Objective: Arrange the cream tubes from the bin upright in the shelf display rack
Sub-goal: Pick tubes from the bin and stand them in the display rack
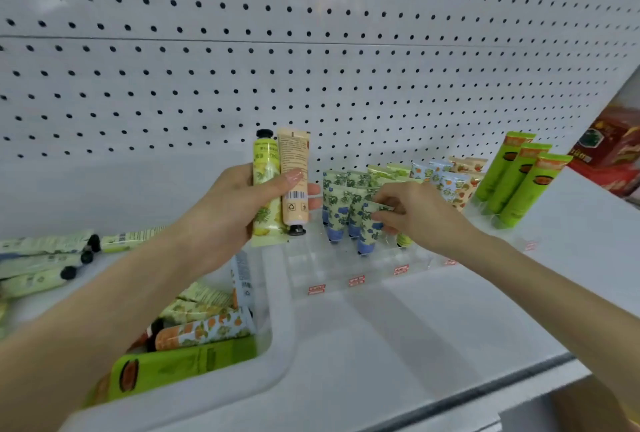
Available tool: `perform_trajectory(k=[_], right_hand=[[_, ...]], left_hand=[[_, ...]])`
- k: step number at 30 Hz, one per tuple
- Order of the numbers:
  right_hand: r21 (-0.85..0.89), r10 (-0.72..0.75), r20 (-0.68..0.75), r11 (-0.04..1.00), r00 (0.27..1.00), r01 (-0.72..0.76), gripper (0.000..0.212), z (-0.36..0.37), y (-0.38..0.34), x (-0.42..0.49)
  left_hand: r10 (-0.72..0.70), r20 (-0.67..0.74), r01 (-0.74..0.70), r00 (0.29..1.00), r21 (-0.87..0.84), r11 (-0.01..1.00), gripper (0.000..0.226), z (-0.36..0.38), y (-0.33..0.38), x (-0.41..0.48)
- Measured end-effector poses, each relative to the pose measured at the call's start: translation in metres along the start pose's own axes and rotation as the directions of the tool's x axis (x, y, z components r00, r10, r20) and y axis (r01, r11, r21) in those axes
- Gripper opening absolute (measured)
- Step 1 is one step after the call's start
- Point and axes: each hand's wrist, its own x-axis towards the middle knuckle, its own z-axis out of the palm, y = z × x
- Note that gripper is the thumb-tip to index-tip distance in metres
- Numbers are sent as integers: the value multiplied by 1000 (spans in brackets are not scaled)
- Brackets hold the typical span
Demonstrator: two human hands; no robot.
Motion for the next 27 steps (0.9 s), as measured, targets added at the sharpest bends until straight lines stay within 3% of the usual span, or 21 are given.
perform_trajectory(k=[3, 7, 15, 19, 22, 25, 27], right_hand=[[-2, 9, -3, 1000, 1000, -9, 15, 2, 0, 0], [-25, 17, -17, 1000, 1000, -17, 17, 3, 0, 2], [-20, 49, -4, 999, 999, -49, 15, -5, -5, -2], [-31, 62, -86, 997, 994, -65, 13, -25, -12, -11], [194, 93, -174, 979, 980, -58, 5, -43, -28, -23], [607, 152, -87, 791, 985, -69, 9, -54, -52, -37], [721, 128, 11, 686, 992, -97, 15, -54, -61, -45]], left_hand=[[-9, 0, 9, 1000, -13, 1000, 35, -1, 0, -1], [-9, 18, 10, 1000, -24, 1000, 44, 0, 1, -3], [-33, 23, 33, 999, -3, 999, 26, 0, 2, -3], [-19, 63, 18, 998, 13, 1000, 29, 0, 2, -5], [-9, 105, 5, 994, 35, 999, 35, 4, 4, -10], [-2, 164, -11, 986, 77, 997, 35, 12, 8, -18], [-14, 194, -5, 981, 98, 995, 35, 19, 10, -25]])
